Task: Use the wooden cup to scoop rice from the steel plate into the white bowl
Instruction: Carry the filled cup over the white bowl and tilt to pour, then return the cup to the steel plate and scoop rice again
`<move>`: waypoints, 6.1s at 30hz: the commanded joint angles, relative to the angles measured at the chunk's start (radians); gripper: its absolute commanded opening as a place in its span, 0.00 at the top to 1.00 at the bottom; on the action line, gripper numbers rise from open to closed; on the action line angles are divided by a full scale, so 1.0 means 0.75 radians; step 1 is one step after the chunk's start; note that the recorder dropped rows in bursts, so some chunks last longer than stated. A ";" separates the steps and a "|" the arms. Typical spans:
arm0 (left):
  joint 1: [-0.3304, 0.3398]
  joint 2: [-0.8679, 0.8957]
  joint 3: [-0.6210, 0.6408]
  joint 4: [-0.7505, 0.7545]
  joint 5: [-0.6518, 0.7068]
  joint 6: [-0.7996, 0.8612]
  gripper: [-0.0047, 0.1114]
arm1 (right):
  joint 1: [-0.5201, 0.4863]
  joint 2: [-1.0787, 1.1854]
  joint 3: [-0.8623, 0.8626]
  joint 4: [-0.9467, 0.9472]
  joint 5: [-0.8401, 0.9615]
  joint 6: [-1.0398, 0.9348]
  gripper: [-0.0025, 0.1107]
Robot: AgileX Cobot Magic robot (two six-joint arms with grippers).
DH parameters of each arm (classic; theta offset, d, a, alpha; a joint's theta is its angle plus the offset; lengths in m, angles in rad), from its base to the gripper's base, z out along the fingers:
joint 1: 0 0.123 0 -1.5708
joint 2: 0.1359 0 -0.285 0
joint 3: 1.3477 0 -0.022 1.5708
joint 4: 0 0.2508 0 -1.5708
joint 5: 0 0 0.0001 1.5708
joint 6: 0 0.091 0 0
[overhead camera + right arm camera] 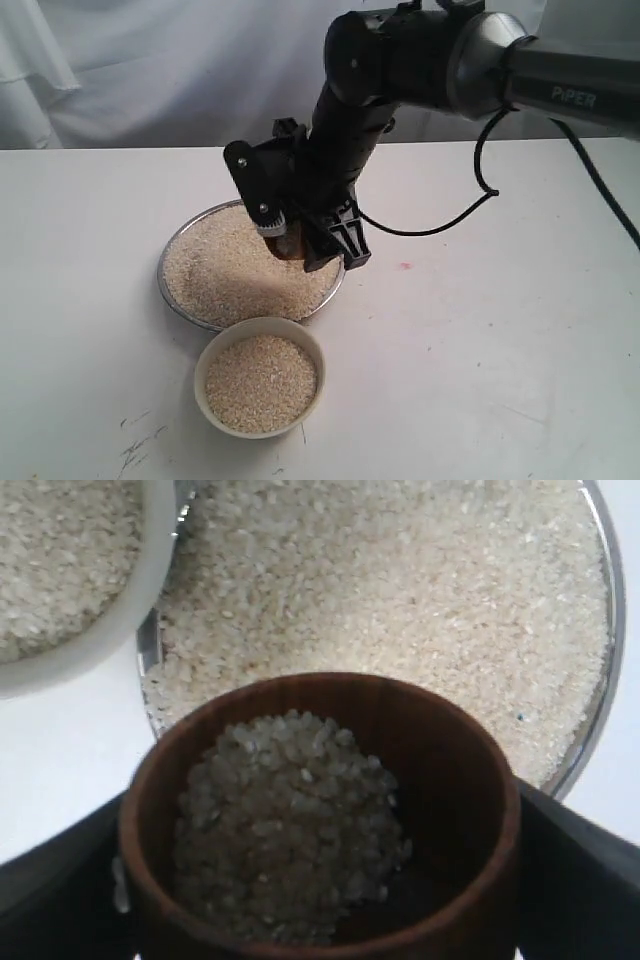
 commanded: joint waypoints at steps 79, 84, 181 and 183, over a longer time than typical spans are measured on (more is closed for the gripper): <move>0.002 -0.006 0.006 -0.002 -0.009 -0.001 0.96 | 0.757 -0.037 0.469 -1.569 0.134 0.742 0.98; 0.002 -0.006 0.006 -0.002 -0.009 -0.001 0.96 | 0.759 -0.037 0.469 -1.638 0.134 0.745 0.98; 0.002 -0.006 0.006 -0.002 -0.009 -0.001 0.96 | 0.052 0.367 0.136 -0.373 -1.152 -0.430 0.98; 0.002 -0.006 0.006 -0.002 -0.009 -0.001 0.96 | 0.052 0.367 0.136 -0.333 -1.122 -0.430 0.98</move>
